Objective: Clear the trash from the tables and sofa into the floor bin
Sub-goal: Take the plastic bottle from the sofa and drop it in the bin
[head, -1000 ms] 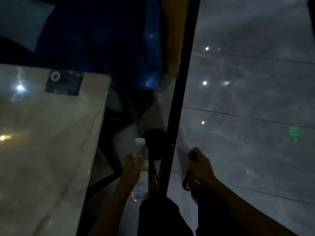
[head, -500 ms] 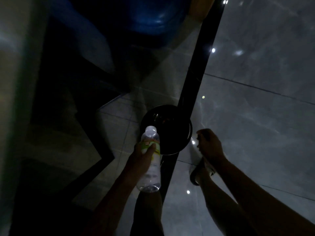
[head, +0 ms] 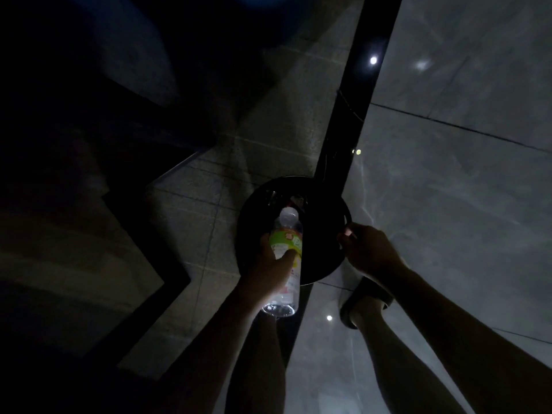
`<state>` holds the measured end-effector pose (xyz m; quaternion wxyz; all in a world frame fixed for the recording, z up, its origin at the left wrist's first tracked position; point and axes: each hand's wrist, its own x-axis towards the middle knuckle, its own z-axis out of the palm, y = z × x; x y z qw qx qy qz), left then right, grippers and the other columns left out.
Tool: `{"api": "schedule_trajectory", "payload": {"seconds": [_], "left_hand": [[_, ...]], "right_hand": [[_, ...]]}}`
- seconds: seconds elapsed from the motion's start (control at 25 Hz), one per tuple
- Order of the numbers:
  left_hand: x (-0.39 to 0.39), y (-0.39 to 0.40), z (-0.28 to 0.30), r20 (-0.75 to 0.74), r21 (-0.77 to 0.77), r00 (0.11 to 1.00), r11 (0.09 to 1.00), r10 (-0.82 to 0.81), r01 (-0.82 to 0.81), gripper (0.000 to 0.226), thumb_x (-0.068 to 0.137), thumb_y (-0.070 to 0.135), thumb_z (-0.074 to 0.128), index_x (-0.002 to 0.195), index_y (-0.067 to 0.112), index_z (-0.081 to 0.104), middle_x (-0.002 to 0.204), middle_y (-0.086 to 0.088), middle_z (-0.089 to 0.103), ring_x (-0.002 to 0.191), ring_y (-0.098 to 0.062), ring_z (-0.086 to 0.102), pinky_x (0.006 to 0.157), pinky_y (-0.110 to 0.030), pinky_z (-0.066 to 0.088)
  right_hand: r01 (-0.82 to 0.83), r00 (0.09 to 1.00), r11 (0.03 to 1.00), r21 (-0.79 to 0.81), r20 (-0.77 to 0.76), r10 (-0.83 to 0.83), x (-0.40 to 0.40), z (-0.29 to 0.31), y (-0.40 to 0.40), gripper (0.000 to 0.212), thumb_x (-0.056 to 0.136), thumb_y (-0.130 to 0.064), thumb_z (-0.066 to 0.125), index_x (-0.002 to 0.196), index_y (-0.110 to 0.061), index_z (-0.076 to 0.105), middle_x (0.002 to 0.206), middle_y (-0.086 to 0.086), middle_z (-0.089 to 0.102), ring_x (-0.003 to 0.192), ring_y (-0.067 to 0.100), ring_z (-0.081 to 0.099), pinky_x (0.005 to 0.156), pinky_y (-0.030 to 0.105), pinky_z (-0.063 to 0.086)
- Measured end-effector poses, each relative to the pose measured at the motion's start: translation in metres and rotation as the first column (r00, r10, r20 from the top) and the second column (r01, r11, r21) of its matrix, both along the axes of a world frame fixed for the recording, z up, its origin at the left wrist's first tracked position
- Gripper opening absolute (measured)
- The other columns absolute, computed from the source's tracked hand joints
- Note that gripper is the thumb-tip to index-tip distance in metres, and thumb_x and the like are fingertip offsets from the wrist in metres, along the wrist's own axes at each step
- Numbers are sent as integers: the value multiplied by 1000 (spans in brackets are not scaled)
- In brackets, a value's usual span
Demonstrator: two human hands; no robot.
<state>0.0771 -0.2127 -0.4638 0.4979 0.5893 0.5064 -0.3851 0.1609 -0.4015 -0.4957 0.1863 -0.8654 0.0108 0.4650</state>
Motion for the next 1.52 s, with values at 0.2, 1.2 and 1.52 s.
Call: {"api": "schedule_trajectory", "payload": {"seconds": [0.2,1.2,1.52], "left_hand": [[17,-4,-47,34,182,996,981,-77,69,64,90,29,63,146,20,33,132,-10,55,110,-25,58,81,-30,43],[-43,15,-12,39,570,548,469,-836,675,135,61,78,67,156,16,-8,162,-13,-20,149,-26,-17,120,-39,17],[-38,8,-22,33,605,591,486,-806,630,135,64,57,80,156,20,-11,162,-13,-22,151,-29,-13,117,-40,32]], "right_hand": [[-41,993,996,82,114,31,-8,-6,-11,20,96,-18,49,108,-25,62,98,1,58,79,14,59,66,27,48],[228,935,932,280,203,-290,33,33,0,36,94,-17,57,127,-23,43,85,-16,65,65,6,69,59,31,58],[422,895,856,300,15,-447,33,23,57,9,90,-19,64,90,-28,66,79,-14,69,71,-2,67,61,16,55]]}}
